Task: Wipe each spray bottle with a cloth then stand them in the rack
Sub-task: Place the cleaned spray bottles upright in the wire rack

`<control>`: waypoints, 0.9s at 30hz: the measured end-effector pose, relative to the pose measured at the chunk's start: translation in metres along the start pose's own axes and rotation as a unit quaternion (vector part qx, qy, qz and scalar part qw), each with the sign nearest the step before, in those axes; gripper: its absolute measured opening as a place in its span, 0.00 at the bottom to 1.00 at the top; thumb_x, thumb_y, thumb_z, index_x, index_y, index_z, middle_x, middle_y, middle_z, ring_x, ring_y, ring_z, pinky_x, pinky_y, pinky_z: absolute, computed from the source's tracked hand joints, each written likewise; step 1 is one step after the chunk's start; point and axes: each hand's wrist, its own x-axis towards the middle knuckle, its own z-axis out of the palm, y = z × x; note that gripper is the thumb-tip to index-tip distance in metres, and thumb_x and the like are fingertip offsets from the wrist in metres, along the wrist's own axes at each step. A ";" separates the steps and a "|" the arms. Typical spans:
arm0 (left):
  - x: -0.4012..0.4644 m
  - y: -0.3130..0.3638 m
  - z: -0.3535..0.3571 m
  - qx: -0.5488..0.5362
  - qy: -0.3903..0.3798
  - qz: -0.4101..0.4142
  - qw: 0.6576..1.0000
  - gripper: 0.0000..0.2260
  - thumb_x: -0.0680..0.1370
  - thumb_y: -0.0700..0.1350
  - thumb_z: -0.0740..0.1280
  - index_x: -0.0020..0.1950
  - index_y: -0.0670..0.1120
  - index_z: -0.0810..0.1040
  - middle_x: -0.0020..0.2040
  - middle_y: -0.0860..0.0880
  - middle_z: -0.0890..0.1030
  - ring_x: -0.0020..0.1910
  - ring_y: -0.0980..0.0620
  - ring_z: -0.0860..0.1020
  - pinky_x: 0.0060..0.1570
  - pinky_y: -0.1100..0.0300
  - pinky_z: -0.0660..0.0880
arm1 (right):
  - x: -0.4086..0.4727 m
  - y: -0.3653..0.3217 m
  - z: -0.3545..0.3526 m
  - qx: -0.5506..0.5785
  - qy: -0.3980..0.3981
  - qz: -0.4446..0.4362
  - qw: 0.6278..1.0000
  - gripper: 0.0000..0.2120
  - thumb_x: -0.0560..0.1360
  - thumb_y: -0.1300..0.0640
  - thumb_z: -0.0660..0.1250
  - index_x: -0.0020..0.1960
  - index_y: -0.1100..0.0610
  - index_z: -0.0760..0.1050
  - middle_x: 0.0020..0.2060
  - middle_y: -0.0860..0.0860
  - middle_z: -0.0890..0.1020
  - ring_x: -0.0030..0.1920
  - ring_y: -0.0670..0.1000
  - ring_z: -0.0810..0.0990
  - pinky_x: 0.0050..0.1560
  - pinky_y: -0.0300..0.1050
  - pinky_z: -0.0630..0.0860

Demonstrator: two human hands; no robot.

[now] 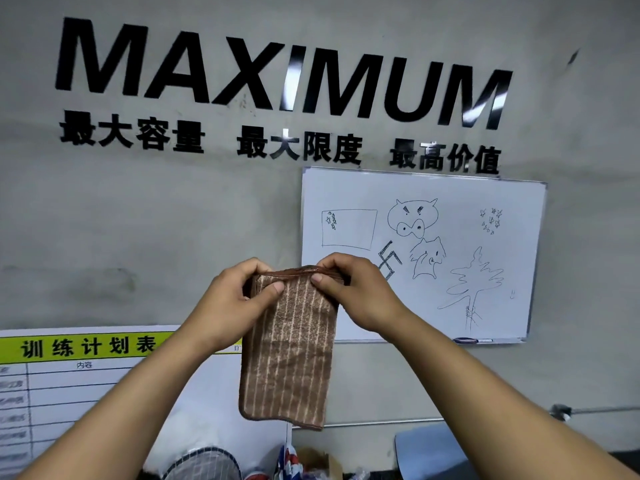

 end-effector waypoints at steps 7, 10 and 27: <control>-0.057 0.000 0.030 -0.260 -0.116 -0.191 0.940 0.20 0.77 0.51 0.79 0.64 0.44 0.82 0.58 0.46 0.88 0.57 0.49 0.87 0.53 0.60 0.82 | -0.002 -0.013 0.007 0.195 0.031 0.088 0.976 0.03 0.82 0.58 0.71 0.50 0.57 0.80 0.37 0.51 0.80 0.34 0.48 0.77 0.32 0.37 0.72; -0.067 -0.004 0.048 -0.309 -0.125 -0.226 0.915 0.18 0.76 0.48 0.73 0.60 0.38 0.83 0.55 0.41 0.88 0.51 0.48 0.87 0.52 0.57 0.83 | -0.006 -0.013 0.010 0.216 0.044 0.151 0.964 0.03 0.80 0.58 0.73 0.47 0.55 0.81 0.37 0.49 0.84 0.35 0.46 0.80 0.32 0.34 0.74; -0.047 0.000 0.025 -0.348 -0.022 -0.240 0.906 0.14 0.79 0.32 0.71 0.65 0.37 0.79 0.55 0.37 0.88 0.44 0.50 0.87 0.43 0.60 0.84 | -0.048 0.019 0.029 0.344 -0.001 0.245 0.906 0.14 0.80 0.64 0.71 0.64 0.56 0.82 0.49 0.52 0.87 0.41 0.46 0.83 0.40 0.37 0.78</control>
